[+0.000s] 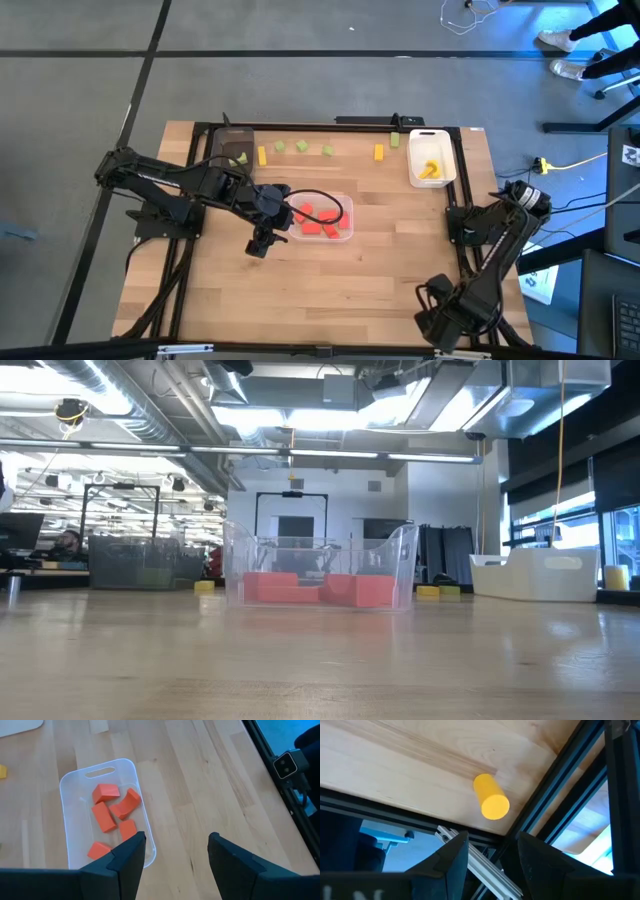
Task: Sort & place blocks by color
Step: Put the yellow block into the white bin
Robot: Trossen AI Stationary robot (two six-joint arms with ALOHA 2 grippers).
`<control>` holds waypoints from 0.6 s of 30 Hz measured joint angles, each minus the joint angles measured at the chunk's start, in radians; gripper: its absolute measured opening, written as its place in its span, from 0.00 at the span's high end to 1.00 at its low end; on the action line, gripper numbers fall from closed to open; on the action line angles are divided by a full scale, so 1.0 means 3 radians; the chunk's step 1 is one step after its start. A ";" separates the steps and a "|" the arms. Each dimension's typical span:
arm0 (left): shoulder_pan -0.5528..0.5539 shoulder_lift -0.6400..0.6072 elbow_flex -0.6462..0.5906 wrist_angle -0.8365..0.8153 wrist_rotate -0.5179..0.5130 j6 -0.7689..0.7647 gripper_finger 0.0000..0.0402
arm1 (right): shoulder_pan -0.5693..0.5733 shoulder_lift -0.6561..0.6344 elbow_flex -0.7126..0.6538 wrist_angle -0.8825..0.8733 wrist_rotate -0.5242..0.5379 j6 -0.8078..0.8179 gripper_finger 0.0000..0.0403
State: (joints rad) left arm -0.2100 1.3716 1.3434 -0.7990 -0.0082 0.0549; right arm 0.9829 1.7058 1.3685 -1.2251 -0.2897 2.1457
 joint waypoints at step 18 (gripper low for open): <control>0.0000 0.0000 0.0000 0.0000 -0.0003 -0.0067 0.50 | 0.0000 0.0000 0.0000 -0.0259 0.0205 -0.0300 0.57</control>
State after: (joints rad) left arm -0.2100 1.3716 1.3434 -0.7990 -0.0090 0.0349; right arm 0.9829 1.7058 1.3685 -1.3028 -0.2283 2.0557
